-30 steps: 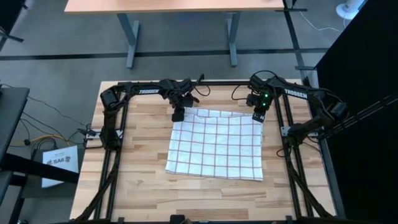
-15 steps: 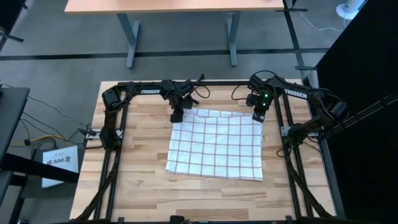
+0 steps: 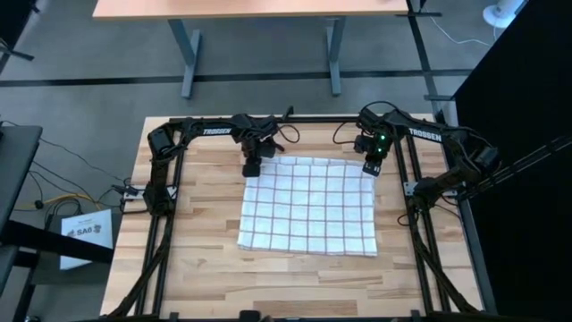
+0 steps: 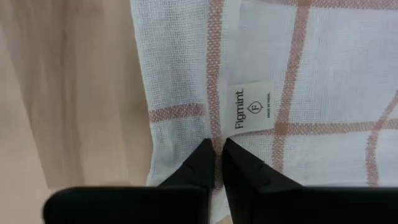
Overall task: Roll towel
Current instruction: Fold the white striped towel
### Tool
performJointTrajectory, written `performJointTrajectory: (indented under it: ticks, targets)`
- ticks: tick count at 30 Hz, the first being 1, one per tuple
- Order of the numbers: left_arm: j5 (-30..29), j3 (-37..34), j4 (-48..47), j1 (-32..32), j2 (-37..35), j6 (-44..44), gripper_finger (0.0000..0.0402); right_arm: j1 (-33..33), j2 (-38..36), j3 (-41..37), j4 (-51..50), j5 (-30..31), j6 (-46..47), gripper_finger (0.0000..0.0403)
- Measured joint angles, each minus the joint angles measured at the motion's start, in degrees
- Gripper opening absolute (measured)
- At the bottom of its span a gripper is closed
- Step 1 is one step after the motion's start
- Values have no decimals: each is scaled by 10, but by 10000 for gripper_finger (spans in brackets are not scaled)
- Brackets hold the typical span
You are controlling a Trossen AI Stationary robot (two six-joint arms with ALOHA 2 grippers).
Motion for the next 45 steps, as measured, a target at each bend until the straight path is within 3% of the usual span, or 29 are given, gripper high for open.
performJointTrajectory:
  ticks: [22, 34, 45]
  targets:
    - [-57, 1, -24, 11, -86, -27, 18, -1, -3, 18, 9, 0, 1, 0]
    - [-57, 1, -37, 0, -159, -65, 17, 2, -70, 75, -26, 0, 18, 0]
    - [-59, 1, -68, -28, -268, -110, 17, 33, -148, 76, -76, 0, 45, 0]
